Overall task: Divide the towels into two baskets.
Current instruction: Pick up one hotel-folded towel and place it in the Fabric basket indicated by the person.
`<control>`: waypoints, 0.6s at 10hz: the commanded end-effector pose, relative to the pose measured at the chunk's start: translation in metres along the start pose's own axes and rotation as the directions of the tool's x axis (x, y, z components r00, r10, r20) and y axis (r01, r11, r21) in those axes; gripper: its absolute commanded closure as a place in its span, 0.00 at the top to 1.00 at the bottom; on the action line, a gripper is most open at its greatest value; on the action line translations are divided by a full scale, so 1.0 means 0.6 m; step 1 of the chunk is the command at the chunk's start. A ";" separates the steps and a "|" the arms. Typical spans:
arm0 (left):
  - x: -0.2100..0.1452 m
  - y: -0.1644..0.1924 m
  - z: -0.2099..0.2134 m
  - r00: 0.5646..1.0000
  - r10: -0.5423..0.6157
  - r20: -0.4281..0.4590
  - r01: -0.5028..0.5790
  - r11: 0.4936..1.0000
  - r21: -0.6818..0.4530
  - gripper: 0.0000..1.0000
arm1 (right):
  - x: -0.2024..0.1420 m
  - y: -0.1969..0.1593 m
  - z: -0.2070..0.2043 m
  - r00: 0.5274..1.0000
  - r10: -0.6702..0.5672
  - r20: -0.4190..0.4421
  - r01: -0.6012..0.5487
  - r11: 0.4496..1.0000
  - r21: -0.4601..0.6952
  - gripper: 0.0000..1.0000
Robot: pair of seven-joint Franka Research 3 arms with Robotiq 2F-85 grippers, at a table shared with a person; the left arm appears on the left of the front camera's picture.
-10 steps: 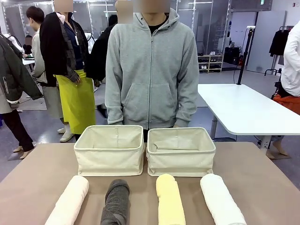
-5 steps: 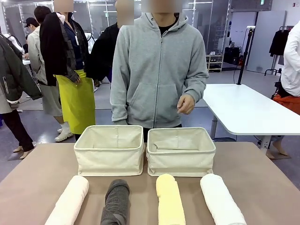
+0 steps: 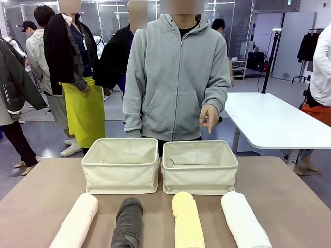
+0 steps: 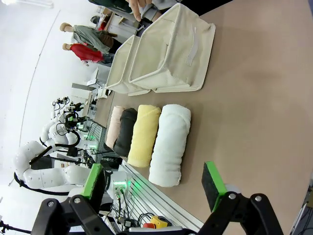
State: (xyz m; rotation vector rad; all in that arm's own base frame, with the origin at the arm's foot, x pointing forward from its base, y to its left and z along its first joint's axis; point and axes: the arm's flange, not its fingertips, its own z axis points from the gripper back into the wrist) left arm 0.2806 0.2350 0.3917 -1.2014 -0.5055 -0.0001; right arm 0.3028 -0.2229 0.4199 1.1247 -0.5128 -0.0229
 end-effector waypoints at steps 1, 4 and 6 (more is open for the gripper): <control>-0.001 -0.004 0.005 1.000 -0.001 0.010 0.002 1.000 -0.006 1.00 | 0.000 0.002 0.002 1.000 0.003 0.007 -0.003 1.000 0.011 1.00; -0.001 -0.004 0.005 1.000 -0.001 0.010 0.002 1.000 -0.006 1.00 | 0.000 0.002 0.002 1.000 0.003 0.007 -0.003 1.000 0.011 1.00; -0.001 -0.004 0.005 1.000 -0.001 0.010 0.002 1.000 -0.006 1.00 | 0.000 0.002 0.002 1.000 0.003 0.007 -0.003 1.000 0.011 1.00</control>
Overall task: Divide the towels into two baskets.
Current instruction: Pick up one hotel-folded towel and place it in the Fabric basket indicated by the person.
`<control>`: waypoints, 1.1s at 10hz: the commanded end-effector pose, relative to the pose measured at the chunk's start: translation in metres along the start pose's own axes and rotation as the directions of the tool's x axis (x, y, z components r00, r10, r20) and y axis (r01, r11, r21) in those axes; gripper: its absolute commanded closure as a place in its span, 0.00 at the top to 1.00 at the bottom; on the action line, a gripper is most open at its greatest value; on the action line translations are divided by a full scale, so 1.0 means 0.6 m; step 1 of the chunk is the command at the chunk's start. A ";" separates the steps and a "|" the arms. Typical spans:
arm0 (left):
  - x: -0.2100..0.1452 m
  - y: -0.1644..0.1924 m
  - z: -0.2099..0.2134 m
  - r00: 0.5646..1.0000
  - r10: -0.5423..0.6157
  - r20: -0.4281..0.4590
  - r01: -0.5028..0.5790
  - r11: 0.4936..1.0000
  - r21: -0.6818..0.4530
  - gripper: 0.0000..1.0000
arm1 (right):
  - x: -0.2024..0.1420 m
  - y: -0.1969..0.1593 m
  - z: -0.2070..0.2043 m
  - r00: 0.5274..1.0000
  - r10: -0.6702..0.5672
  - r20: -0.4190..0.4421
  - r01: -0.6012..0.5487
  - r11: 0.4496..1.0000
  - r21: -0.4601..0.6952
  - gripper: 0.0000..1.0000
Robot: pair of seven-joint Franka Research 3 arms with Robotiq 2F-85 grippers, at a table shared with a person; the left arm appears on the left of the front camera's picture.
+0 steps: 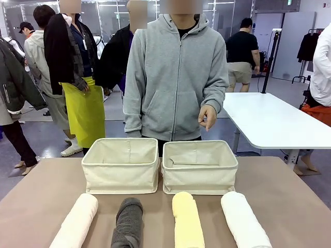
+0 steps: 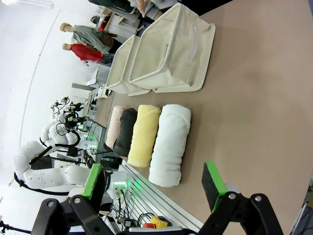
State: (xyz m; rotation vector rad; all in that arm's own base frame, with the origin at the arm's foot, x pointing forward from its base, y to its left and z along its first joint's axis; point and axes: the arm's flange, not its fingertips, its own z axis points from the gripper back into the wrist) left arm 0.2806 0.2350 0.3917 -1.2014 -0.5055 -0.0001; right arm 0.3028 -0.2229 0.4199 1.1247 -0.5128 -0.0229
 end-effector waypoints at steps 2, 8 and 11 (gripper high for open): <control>-0.001 -0.004 0.005 1.000 -0.001 0.010 0.002 1.000 -0.006 1.00 | 0.000 0.002 0.002 1.000 0.003 0.007 -0.003 1.000 0.011 1.00; -0.001 -0.004 0.005 1.000 -0.001 0.010 0.002 1.000 -0.006 1.00 | -0.003 0.119 -0.074 0.933 0.126 -0.337 -0.174 0.978 -0.115 1.00; -0.001 -0.004 0.005 1.000 -0.001 0.010 0.002 1.000 -0.006 1.00 | 0.007 0.175 -0.218 0.851 0.089 -0.517 -0.240 0.942 -0.234 1.00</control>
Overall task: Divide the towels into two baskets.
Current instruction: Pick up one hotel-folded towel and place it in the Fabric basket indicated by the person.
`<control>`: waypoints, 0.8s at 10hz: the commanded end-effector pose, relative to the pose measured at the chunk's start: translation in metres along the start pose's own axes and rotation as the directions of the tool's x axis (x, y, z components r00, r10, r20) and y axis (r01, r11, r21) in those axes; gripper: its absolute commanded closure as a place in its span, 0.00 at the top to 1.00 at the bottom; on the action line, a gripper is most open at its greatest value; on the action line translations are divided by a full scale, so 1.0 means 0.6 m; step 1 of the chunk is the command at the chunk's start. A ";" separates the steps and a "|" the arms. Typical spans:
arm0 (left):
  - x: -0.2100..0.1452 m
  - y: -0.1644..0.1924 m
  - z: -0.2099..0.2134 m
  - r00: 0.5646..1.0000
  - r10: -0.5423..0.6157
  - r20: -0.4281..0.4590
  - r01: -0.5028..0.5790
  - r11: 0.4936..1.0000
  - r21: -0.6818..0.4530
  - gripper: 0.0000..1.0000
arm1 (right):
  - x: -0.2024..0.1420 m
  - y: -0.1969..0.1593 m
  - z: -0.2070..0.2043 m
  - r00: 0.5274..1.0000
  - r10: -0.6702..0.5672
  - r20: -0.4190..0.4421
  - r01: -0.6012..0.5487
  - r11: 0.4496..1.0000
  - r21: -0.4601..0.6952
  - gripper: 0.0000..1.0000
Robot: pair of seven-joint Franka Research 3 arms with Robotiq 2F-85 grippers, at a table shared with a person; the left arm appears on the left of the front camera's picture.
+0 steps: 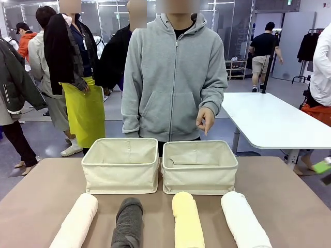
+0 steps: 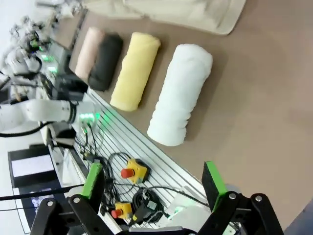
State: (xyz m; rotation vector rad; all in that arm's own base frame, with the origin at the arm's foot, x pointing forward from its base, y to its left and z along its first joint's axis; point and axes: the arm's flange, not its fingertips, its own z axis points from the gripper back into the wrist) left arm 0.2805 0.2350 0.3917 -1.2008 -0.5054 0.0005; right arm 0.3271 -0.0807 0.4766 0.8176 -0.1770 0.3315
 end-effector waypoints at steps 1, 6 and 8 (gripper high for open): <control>-0.001 -0.004 0.004 1.000 -0.002 0.009 0.002 1.000 -0.006 1.00 | 0.032 0.019 -0.061 0.994 -0.010 -0.111 0.000 0.996 -0.093 1.00; -0.001 -0.004 0.004 1.000 -0.002 0.009 0.002 1.000 -0.006 1.00 | 0.055 0.037 -0.246 0.978 -0.088 -0.187 0.026 0.949 -0.314 1.00; -0.001 -0.004 0.004 1.000 -0.002 0.009 0.002 1.000 -0.006 1.00 | 0.056 0.033 -0.291 0.982 -0.126 -0.144 0.071 0.939 -0.337 1.00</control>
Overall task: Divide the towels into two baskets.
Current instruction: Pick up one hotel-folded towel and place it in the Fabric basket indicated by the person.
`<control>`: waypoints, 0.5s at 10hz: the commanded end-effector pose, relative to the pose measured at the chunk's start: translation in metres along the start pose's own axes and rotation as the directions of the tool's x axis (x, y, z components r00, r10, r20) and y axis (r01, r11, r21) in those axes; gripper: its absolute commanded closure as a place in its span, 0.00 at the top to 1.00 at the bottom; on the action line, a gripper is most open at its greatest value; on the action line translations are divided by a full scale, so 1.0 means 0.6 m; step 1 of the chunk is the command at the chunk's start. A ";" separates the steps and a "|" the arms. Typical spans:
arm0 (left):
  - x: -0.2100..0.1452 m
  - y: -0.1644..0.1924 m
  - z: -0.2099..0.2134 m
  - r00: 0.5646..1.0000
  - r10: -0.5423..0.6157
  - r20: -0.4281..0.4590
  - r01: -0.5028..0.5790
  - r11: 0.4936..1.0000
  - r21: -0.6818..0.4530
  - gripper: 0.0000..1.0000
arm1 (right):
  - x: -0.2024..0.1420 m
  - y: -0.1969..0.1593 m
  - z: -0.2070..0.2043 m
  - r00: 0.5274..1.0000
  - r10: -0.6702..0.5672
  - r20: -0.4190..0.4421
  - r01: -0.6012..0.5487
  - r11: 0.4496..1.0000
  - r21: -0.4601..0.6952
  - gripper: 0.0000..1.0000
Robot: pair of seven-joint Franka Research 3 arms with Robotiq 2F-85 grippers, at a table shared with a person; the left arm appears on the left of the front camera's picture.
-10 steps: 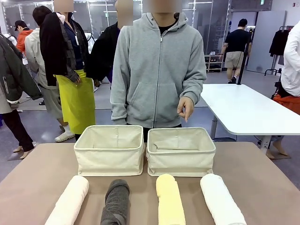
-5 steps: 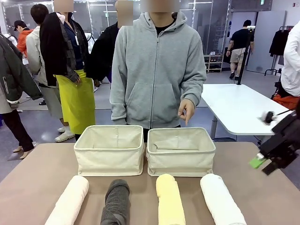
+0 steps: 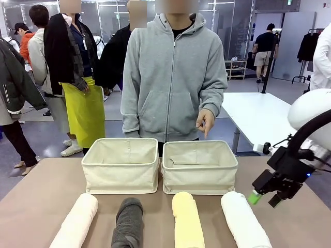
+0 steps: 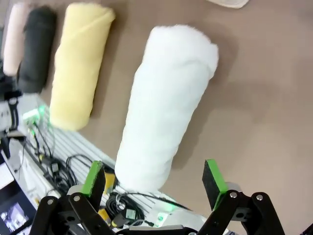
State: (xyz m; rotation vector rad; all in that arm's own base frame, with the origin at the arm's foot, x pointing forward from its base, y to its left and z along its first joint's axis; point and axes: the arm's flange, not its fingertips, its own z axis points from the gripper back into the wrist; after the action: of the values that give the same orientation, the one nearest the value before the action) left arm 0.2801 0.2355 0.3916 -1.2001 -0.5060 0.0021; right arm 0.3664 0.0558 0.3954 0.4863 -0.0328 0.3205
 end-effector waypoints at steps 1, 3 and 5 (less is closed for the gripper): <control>-0.001 -0.004 0.004 1.000 -0.003 0.008 0.003 1.000 -0.007 1.00 | -0.005 0.015 -0.047 0.996 -0.089 0.028 0.089 0.996 -0.022 1.00; -0.001 -0.004 0.004 1.000 -0.003 0.008 0.003 1.000 -0.007 1.00 | 0.005 0.028 -0.090 0.991 -0.126 0.048 0.129 0.989 -0.073 1.00; -0.001 -0.004 0.004 1.000 -0.003 0.008 0.003 1.000 -0.007 1.00 | 0.009 0.035 -0.119 0.988 -0.141 0.061 0.146 0.985 -0.090 1.00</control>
State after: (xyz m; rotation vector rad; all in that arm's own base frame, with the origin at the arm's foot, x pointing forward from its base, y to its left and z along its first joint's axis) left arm 0.2803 0.2353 0.3916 -1.2000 -0.5055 0.0016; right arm 0.3861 0.0978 0.3582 0.4092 -0.0466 0.2069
